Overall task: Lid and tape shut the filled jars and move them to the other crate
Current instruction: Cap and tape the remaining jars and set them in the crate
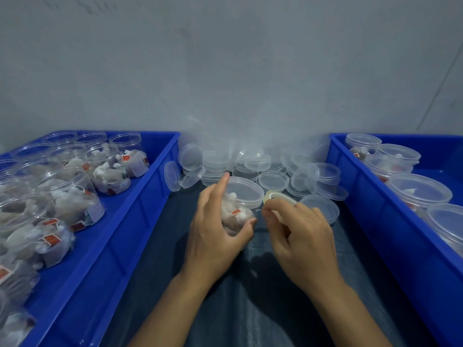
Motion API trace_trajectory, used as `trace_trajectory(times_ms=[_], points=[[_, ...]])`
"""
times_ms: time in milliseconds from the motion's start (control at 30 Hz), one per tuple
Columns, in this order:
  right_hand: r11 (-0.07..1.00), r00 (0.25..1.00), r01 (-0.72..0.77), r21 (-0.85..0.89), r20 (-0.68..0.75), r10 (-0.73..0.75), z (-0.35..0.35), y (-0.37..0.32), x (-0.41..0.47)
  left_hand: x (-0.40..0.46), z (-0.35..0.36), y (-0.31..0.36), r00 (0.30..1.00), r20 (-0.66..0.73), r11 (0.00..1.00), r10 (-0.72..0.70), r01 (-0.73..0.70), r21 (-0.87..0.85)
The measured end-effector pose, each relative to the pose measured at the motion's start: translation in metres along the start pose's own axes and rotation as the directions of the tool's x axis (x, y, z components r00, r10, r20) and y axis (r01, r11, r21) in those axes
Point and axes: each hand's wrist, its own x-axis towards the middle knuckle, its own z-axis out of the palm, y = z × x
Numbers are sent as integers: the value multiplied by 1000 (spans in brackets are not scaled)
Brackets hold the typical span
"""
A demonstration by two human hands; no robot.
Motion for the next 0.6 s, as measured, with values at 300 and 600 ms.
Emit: trace_trajectory(times_ms=[300,600], points=[[989,989,-139,49,52,137,1,0,-1,-4,10,13,988,-105,933,111,-67,352],[972,971,-227,53,93,222,2,1,-2,-8,15,15,995,-96,974,35,-12,227]])
